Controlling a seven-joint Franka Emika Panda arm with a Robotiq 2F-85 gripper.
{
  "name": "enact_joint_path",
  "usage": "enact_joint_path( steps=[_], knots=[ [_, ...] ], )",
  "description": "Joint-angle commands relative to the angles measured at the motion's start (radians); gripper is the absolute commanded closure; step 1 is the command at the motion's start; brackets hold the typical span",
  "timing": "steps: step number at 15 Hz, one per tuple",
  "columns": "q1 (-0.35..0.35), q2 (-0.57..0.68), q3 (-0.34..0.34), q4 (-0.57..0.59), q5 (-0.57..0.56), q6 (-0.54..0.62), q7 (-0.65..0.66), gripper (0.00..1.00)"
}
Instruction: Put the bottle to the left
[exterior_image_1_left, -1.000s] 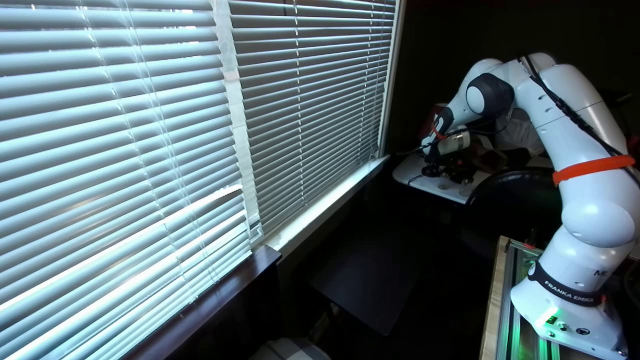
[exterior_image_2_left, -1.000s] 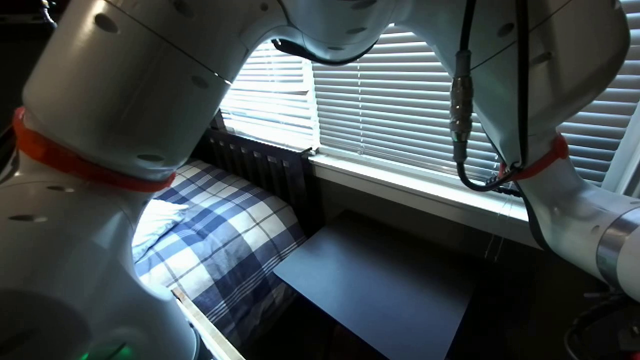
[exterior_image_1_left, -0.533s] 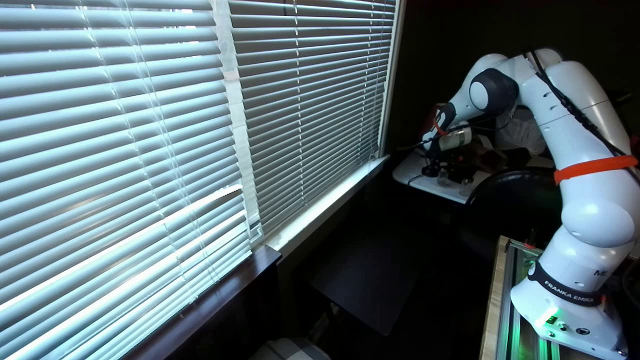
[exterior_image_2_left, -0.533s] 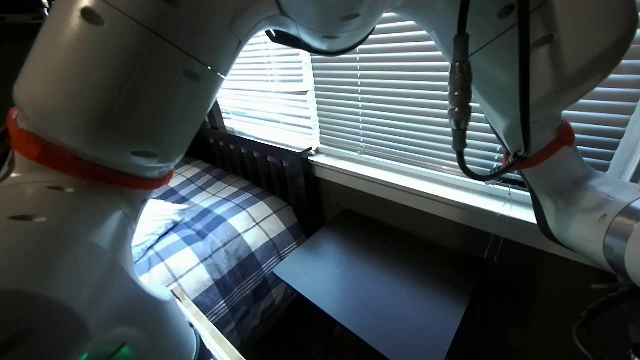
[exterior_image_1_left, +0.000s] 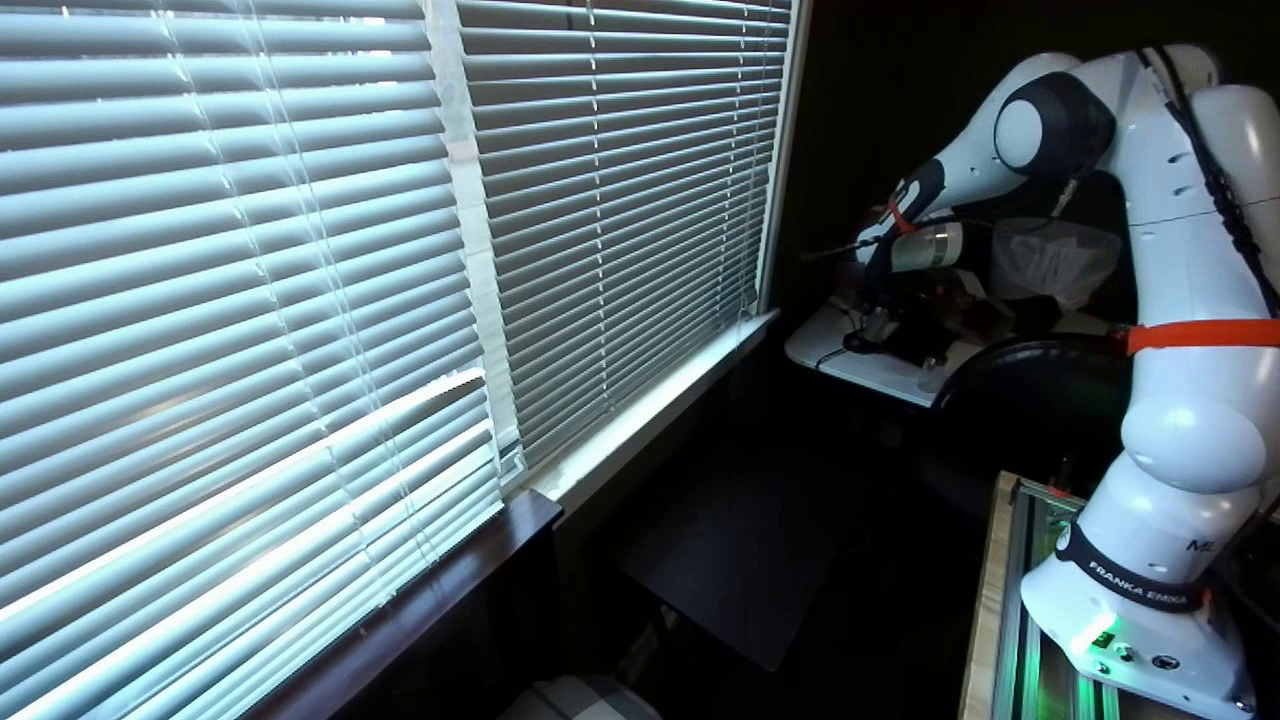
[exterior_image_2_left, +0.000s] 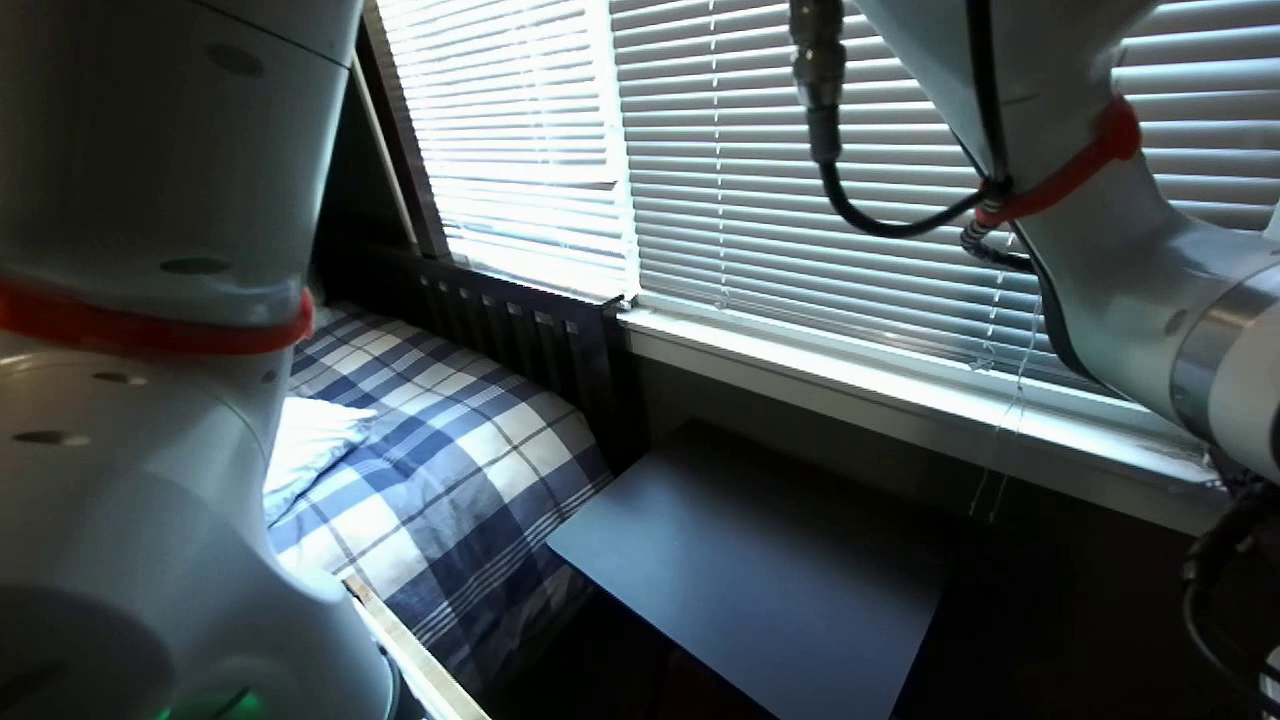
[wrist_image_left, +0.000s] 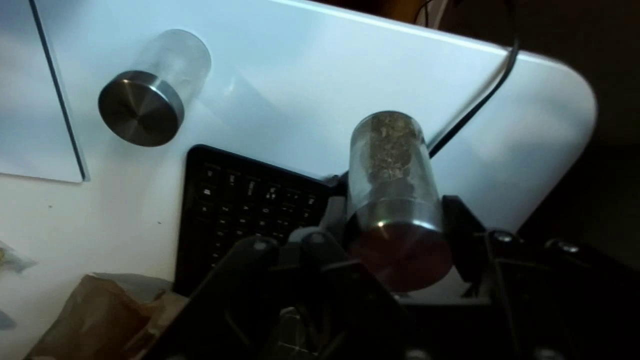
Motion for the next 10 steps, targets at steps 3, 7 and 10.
enact_joint_path(
  steps=[3, 7, 10],
  knots=[
    [0.006, -0.289, 0.101, -0.295, 0.016, 0.137, -0.266, 0.75],
    [0.043, -0.501, 0.124, -0.498, -0.036, 0.15, -0.415, 0.75],
    [0.068, -0.664, 0.132, -0.636, -0.101, 0.142, -0.498, 0.75]
  ],
)
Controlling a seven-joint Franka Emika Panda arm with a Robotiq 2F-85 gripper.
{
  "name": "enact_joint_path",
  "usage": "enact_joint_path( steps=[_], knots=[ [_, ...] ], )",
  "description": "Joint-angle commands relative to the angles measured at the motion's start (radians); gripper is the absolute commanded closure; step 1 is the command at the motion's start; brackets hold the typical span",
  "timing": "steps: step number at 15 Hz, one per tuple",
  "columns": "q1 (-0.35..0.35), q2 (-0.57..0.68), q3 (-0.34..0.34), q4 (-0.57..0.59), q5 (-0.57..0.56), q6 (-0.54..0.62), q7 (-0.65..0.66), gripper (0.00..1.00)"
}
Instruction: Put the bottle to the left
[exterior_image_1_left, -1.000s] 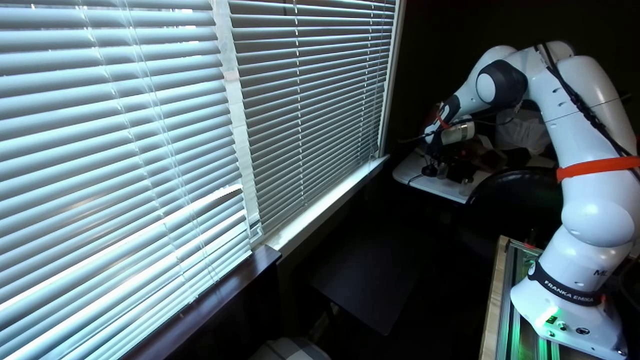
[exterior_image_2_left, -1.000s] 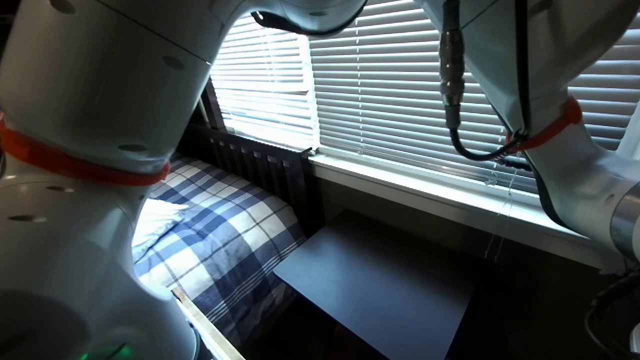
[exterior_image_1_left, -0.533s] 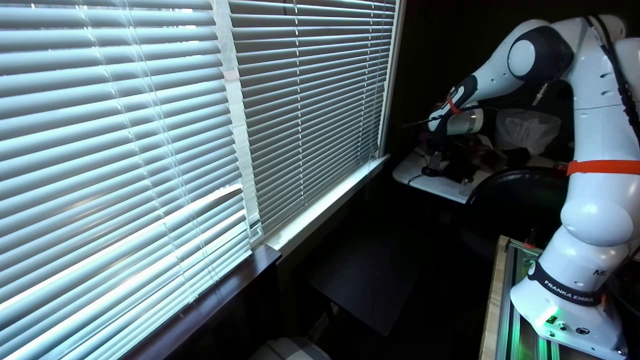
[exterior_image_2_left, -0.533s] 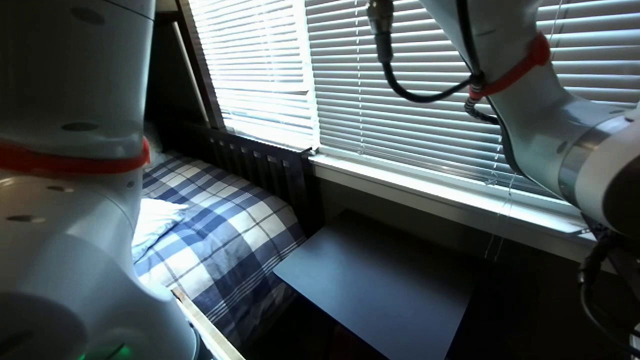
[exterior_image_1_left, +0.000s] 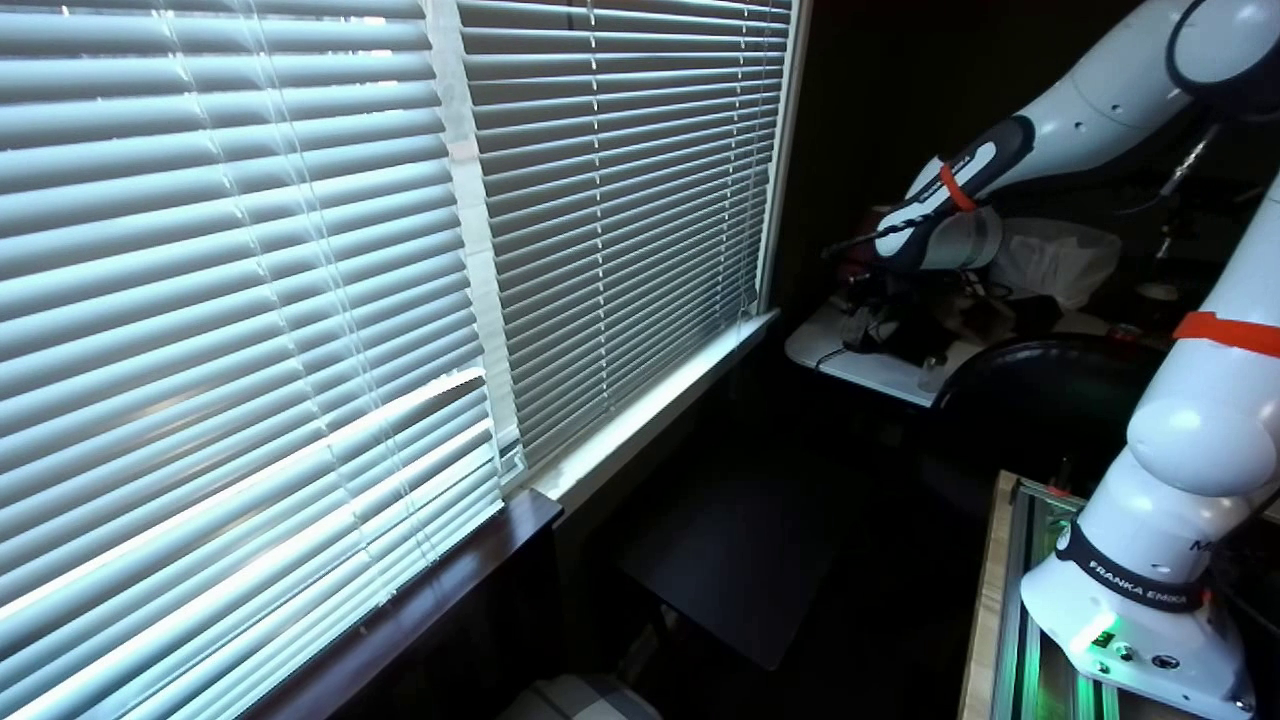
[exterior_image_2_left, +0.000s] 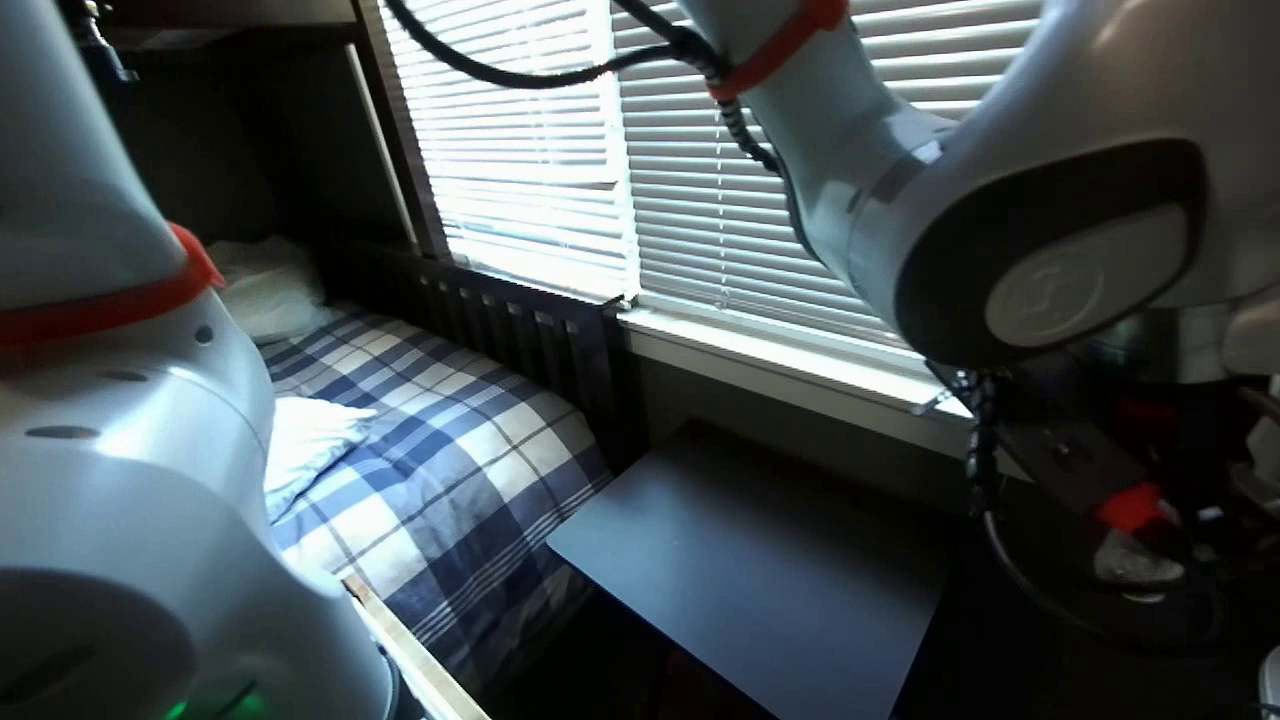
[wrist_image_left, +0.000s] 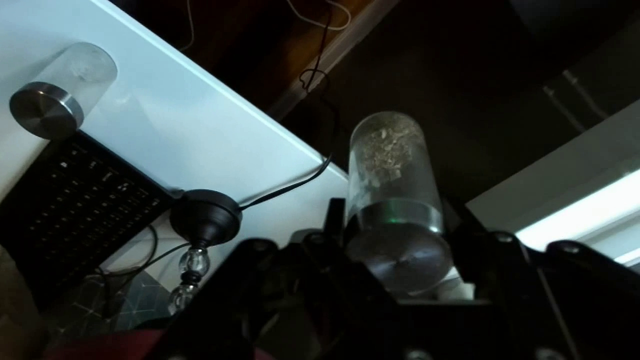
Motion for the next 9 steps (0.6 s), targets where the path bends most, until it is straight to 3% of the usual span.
enact_joint_path(
  steps=[1, 5, 6, 9],
  knots=[
    [0.025, -0.251, 0.011, -0.217, -0.073, -0.002, -0.11, 0.75],
    [0.058, -0.468, 0.038, -0.373, -0.129, -0.036, -0.214, 0.75],
    [0.116, -0.431, 0.021, -0.274, -0.098, -0.084, -0.254, 0.75],
    [0.175, -0.495, 0.067, -0.277, -0.123, -0.1, -0.291, 0.75]
  ],
)
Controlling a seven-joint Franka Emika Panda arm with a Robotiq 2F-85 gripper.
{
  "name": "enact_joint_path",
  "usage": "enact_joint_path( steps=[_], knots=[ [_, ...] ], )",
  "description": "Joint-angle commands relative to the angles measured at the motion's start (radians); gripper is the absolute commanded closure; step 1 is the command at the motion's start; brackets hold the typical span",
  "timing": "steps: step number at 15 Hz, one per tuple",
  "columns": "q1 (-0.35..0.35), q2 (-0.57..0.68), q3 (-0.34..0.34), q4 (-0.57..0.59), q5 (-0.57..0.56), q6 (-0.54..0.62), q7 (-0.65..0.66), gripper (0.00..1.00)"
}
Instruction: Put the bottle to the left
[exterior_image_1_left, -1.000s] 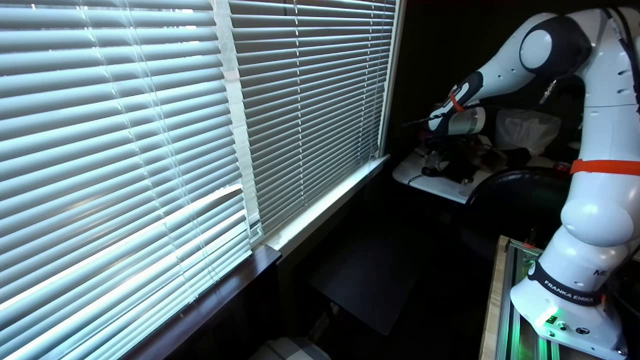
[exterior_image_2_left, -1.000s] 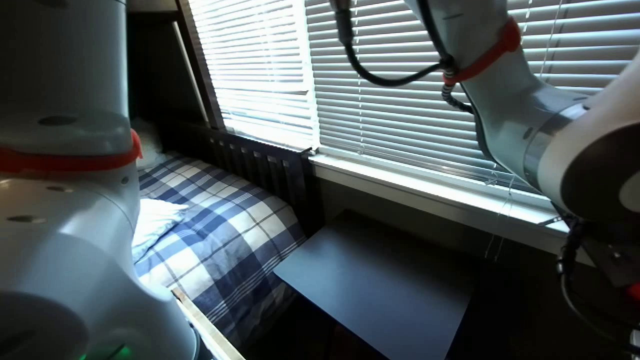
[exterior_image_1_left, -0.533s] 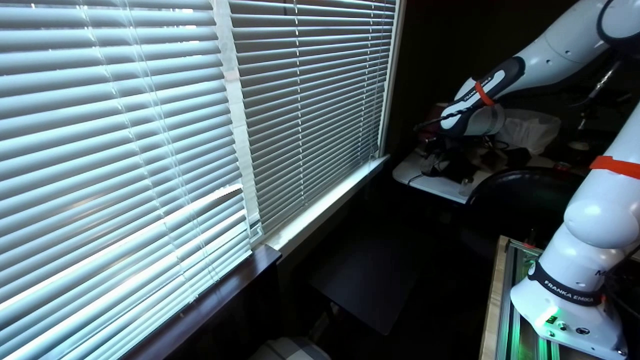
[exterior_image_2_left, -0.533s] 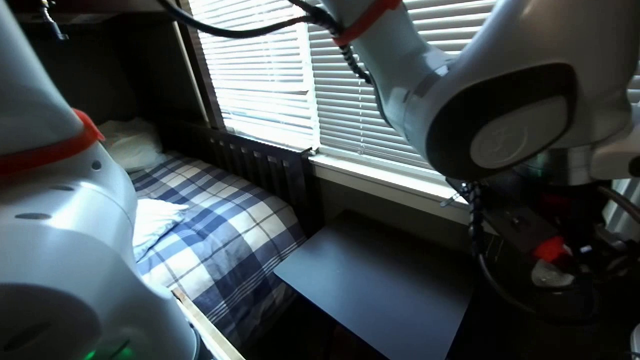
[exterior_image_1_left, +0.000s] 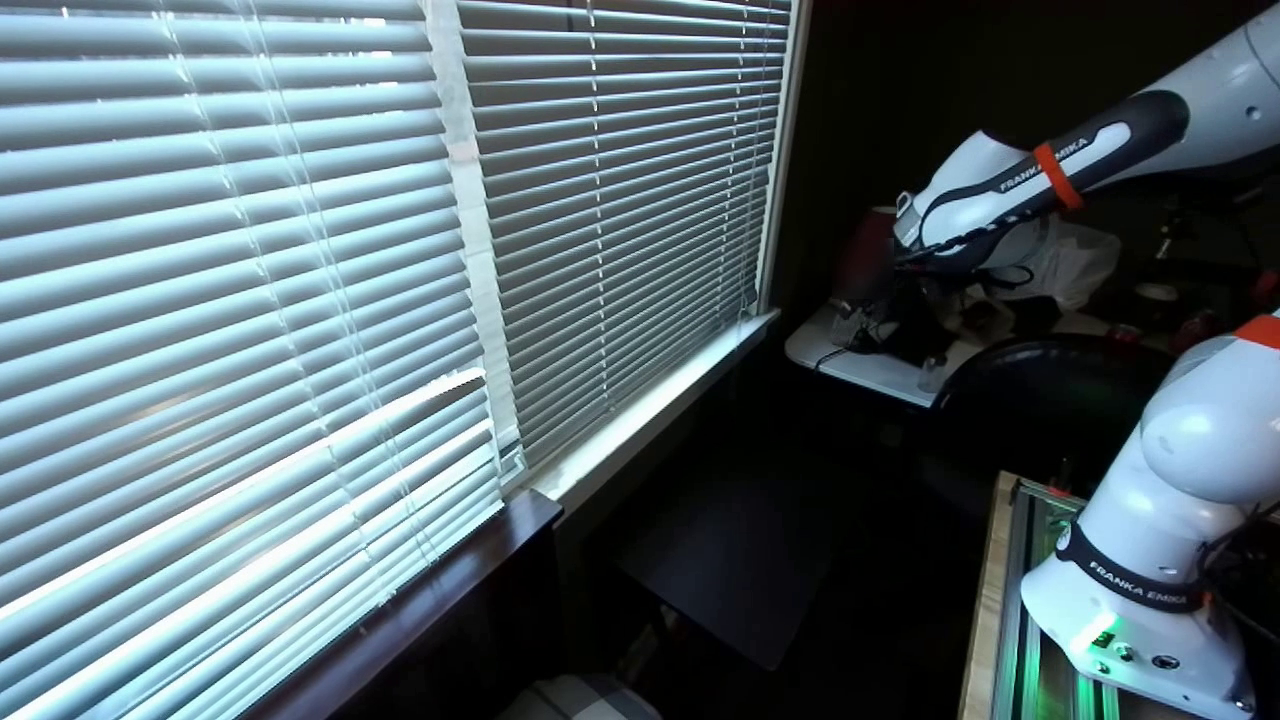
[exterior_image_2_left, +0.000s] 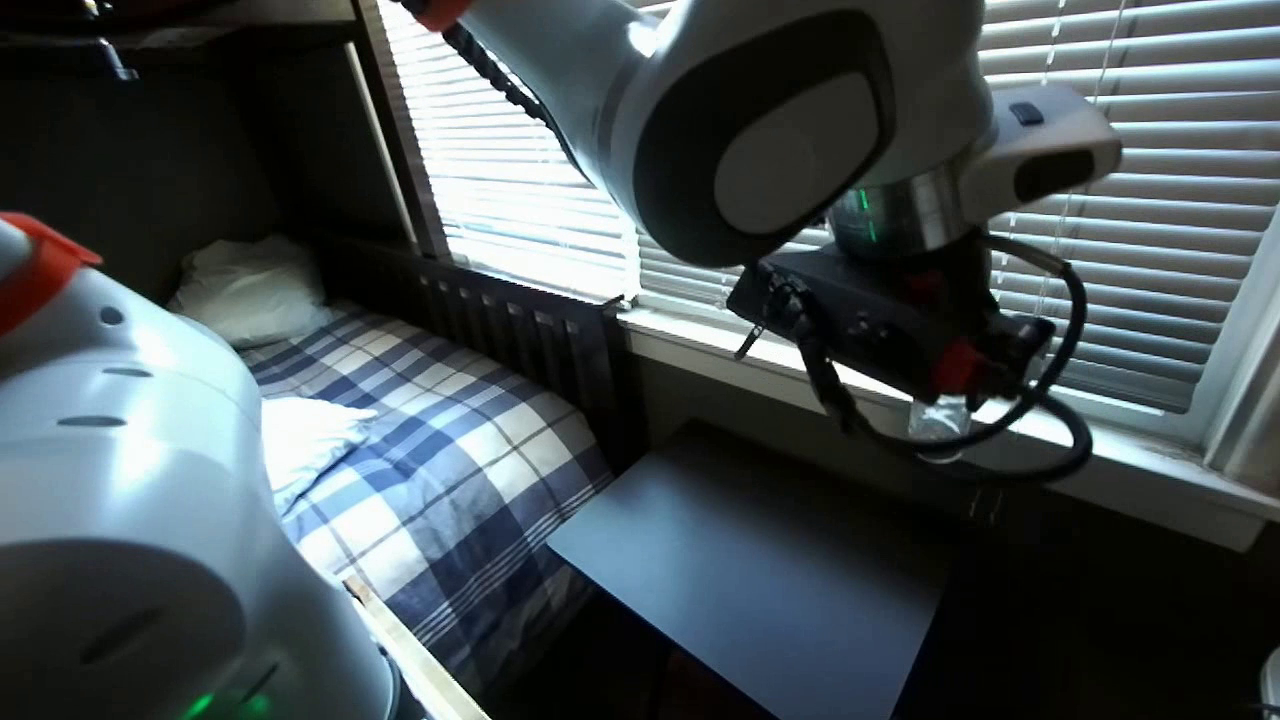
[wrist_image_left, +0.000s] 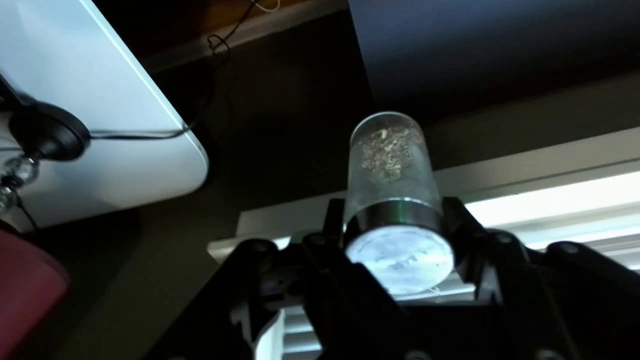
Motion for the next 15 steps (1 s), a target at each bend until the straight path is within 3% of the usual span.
enact_joint_path(
  steps=[1, 2, 8, 9, 11, 15],
  knots=[
    [0.085, -0.071, 0.035, 0.009, -0.017, -0.029, -0.055, 0.75],
    [0.052, -0.035, 0.02, 0.017, -0.009, -0.014, -0.022, 0.5],
    [0.089, -0.052, 0.039, 0.019, -0.01, -0.014, -0.036, 0.5],
    [0.089, -0.052, 0.039, 0.019, -0.01, -0.014, -0.037, 0.75],
    [0.215, -0.046, 0.002, 0.019, 0.047, -0.001, -0.117, 0.75],
    [0.408, -0.011, 0.025, 0.02, 0.091, 0.024, -0.184, 0.75]
  ],
)
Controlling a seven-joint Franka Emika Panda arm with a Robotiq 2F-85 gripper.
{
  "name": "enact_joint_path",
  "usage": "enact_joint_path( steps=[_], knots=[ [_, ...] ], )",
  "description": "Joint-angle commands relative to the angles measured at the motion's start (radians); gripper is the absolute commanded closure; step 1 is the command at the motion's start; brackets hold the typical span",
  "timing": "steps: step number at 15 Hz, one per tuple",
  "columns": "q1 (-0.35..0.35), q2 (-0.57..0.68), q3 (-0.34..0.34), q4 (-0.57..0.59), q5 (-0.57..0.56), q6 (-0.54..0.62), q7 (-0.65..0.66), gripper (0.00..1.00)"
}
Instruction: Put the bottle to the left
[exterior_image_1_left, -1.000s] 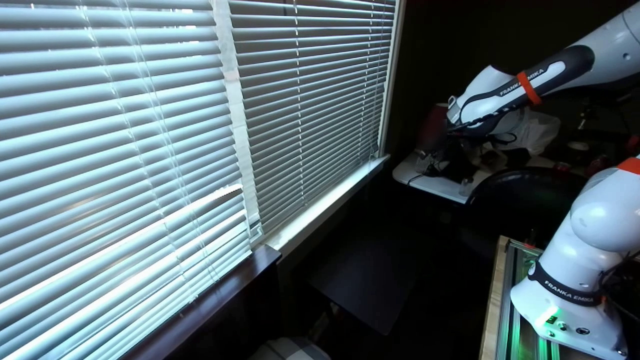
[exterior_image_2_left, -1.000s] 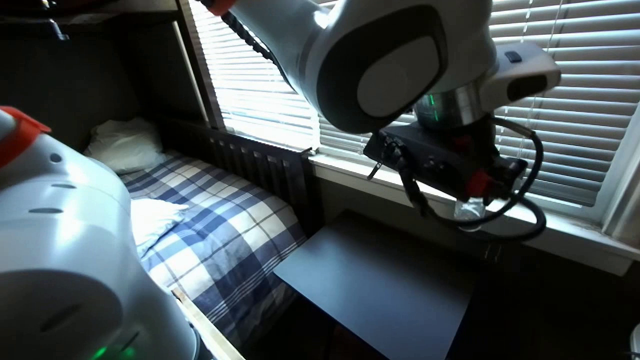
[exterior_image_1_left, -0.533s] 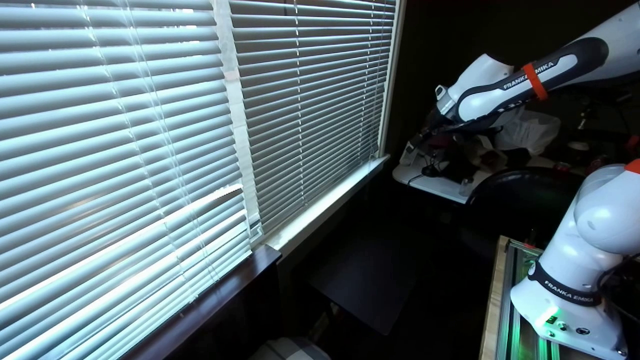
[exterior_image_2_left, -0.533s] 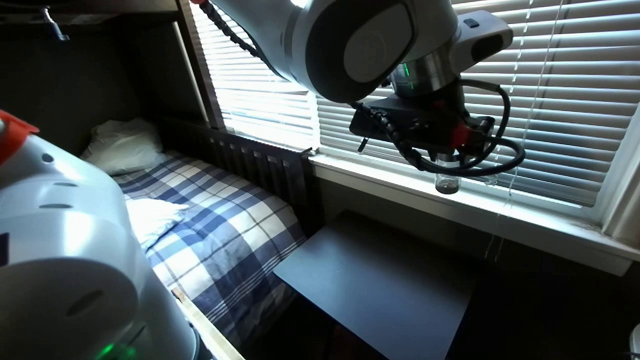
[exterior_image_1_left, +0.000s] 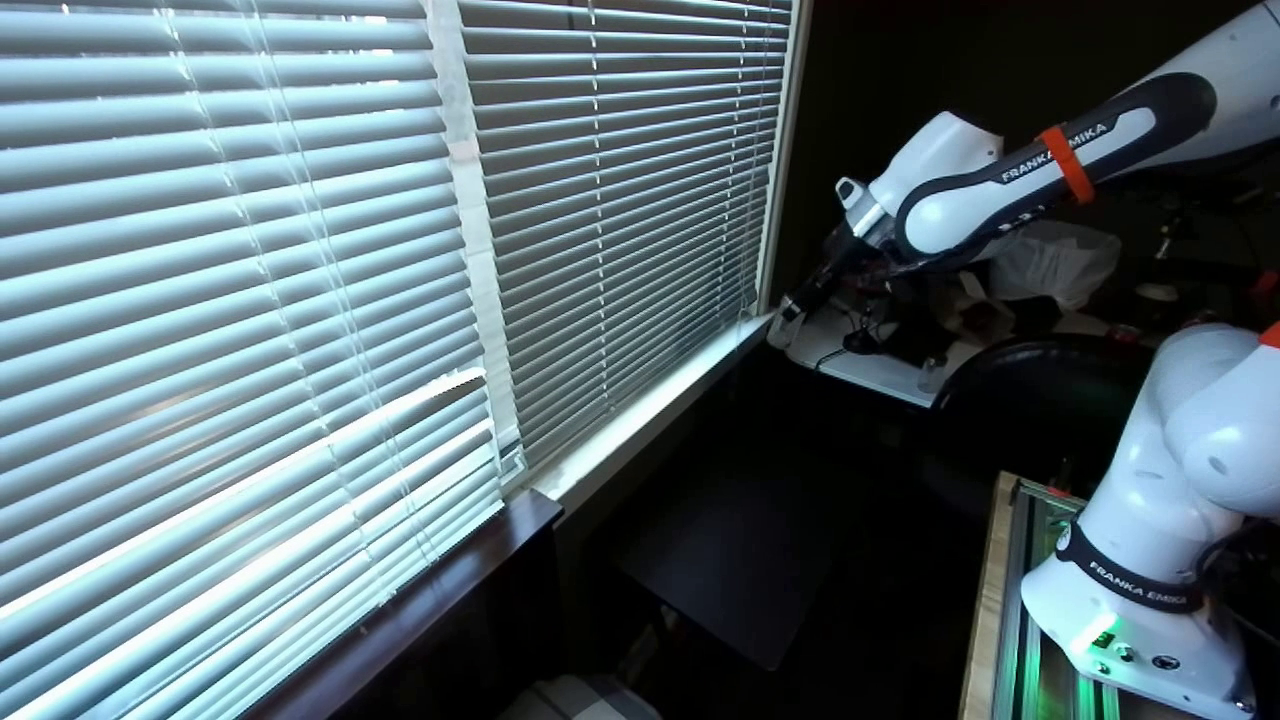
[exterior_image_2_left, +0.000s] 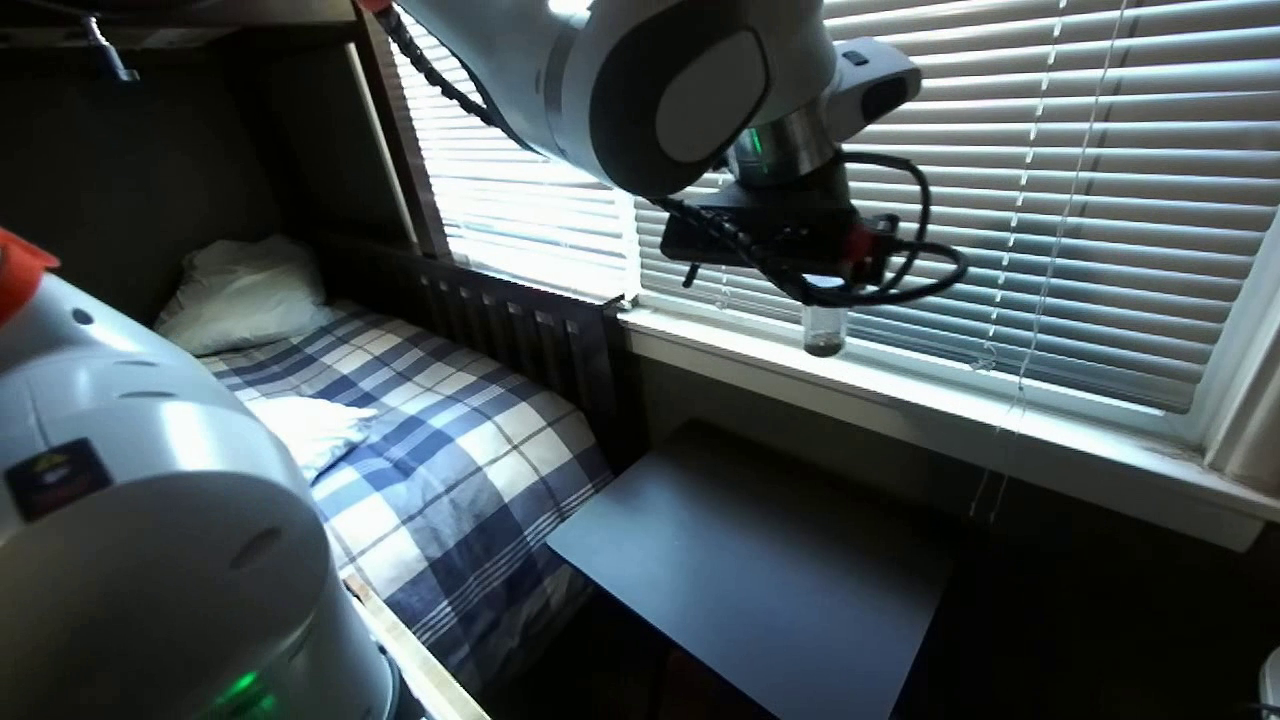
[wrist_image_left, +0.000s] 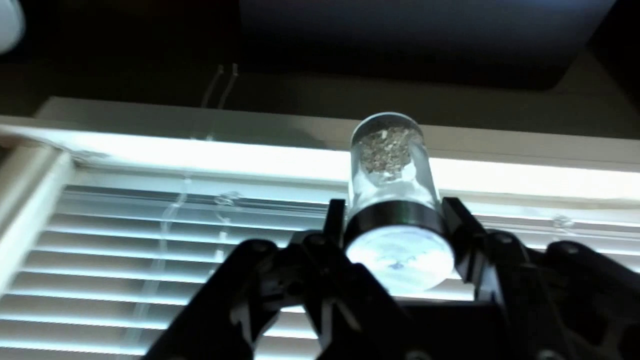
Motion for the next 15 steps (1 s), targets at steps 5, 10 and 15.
enact_joint_path(
  steps=[5, 10, 15],
  knots=[
    [0.364, 0.123, -0.015, 0.0, 0.105, 0.052, -0.2, 0.75],
    [0.524, 0.274, -0.073, -0.002, 0.144, 0.13, -0.387, 0.75],
    [0.629, 0.413, -0.128, -0.003, 0.239, 0.298, -0.498, 0.75]
  ],
)
